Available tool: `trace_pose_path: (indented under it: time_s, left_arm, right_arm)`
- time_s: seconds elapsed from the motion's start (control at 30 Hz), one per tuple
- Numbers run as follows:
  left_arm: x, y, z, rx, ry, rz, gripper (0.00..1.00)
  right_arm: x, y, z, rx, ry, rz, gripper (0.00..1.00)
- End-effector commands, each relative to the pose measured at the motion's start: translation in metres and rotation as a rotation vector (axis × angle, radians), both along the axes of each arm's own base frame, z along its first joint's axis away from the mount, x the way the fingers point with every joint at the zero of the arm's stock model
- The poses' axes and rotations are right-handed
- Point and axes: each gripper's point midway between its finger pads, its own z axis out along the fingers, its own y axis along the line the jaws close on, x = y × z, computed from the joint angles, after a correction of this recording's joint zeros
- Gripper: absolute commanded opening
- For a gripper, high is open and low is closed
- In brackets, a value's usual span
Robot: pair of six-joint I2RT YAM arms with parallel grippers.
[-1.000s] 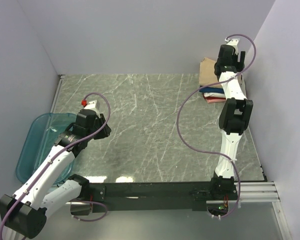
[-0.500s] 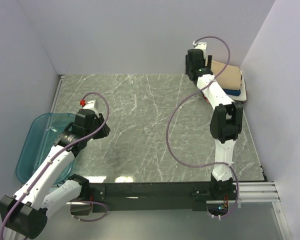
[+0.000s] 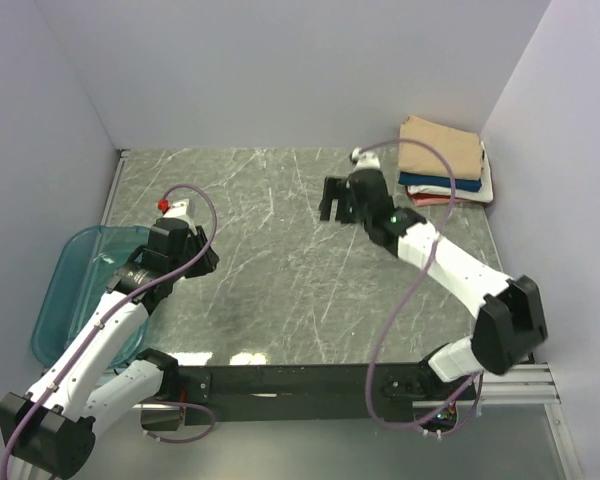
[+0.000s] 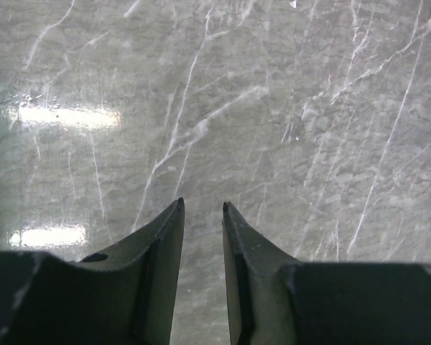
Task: Fold and stack the t-shirts
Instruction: Reset both grippers
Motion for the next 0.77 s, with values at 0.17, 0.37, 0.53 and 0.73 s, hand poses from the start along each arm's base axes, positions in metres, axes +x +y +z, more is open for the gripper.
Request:
trace_pose_path:
  time_s: [0.17,0.37,0.53,0.73]
  left_arm:
    - [0.006,0.001,0.011,-0.015,-0.053,0.016,0.34]
    - [0.007,0.001,0.011,-0.015,-0.055,0.016,0.34]
    - [0.007,0.001,0.010,-0.013,-0.048,0.016,0.34]
    - [0.007,0.001,0.010,-0.013,-0.051,0.017,0.34]
  right_arm:
    - [-0.088,0.034,-0.006,0.245,0.044,0.171,0.89]
    - [-0.110,0.011,-0.005,0.247,0.016,0.138,0.91]
    - [-0.112,0.006,-0.004,0.231,-0.001,0.136,0.92]
    - [-0.110,0.001,0.001,0.233,-0.032,0.120,0.93]
